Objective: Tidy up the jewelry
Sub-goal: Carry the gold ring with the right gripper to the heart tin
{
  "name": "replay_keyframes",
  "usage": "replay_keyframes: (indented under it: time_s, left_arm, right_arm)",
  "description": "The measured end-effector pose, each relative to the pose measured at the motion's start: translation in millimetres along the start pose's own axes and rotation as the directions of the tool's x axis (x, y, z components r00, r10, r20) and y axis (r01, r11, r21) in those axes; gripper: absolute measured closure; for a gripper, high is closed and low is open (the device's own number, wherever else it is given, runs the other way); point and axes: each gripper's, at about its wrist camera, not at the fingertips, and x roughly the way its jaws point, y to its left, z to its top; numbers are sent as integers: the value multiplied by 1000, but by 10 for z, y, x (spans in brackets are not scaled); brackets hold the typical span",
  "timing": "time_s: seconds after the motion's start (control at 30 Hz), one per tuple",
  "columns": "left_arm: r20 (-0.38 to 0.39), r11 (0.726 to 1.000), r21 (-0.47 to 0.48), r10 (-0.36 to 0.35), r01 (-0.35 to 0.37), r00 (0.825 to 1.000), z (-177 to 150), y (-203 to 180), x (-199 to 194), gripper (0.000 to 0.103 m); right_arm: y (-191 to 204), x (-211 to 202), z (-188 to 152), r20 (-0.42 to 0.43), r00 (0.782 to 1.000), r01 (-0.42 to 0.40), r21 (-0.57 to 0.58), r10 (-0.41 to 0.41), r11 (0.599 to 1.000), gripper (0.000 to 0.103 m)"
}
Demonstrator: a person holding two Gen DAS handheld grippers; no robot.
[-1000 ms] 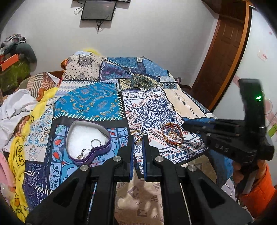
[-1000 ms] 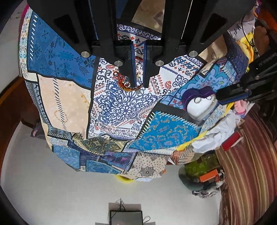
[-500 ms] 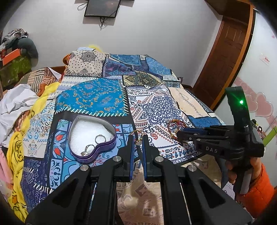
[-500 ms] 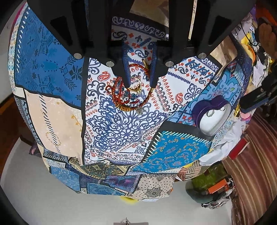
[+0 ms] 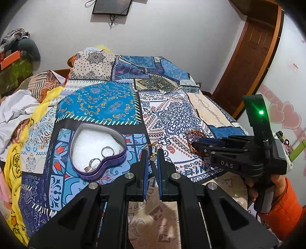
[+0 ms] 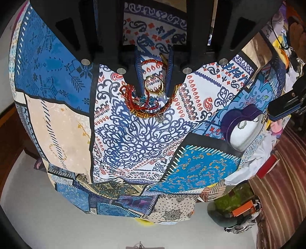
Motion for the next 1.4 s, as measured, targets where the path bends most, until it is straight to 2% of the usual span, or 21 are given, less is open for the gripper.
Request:
replay_keyframes:
  time_s: [0.27, 0.3, 0.33, 0.67, 0.9, 1.1, 1.4]
  left_arm:
    - [9, 1000, 12, 3, -3, 1000, 19, -42, -40, 96]
    - [12, 1000, 14, 5, -5, 1000, 24, -50, -56, 96]
    - [15, 1000, 15, 6, -6, 1000, 29, -54, -71, 96]
    - [43, 1000, 22, 16, -17, 999, 44, -87, -225, 96]
    - [64, 1000, 18, 25, -26, 998, 69, -68, -312, 96]
    - [101, 999, 10, 49, -50, 994, 126, 22, -445, 96]
    - [150, 994, -17, 109, -108, 983, 193, 293, -649, 96]
  right_arm:
    - [-13, -58, -17, 19, 1000, 2, 15, -2, 1000, 89]
    - [-7, -75, -19, 22, 1000, 0, 16, -1, 1000, 94]
    - [-2, -107, -24, 25, 1000, 1, 17, -2, 1000, 95]
    - [41, -417, -7, 99, 995, 11, 10, -12, 1000, 95]
    - [93, -719, 116, 182, 983, 7, -4, -6, 1000, 95]
    - [318, -846, 240, 242, 969, -46, -28, 52, 999, 95]
    - [776, -759, 438, 271, 948, -144, -91, 164, 985, 95]
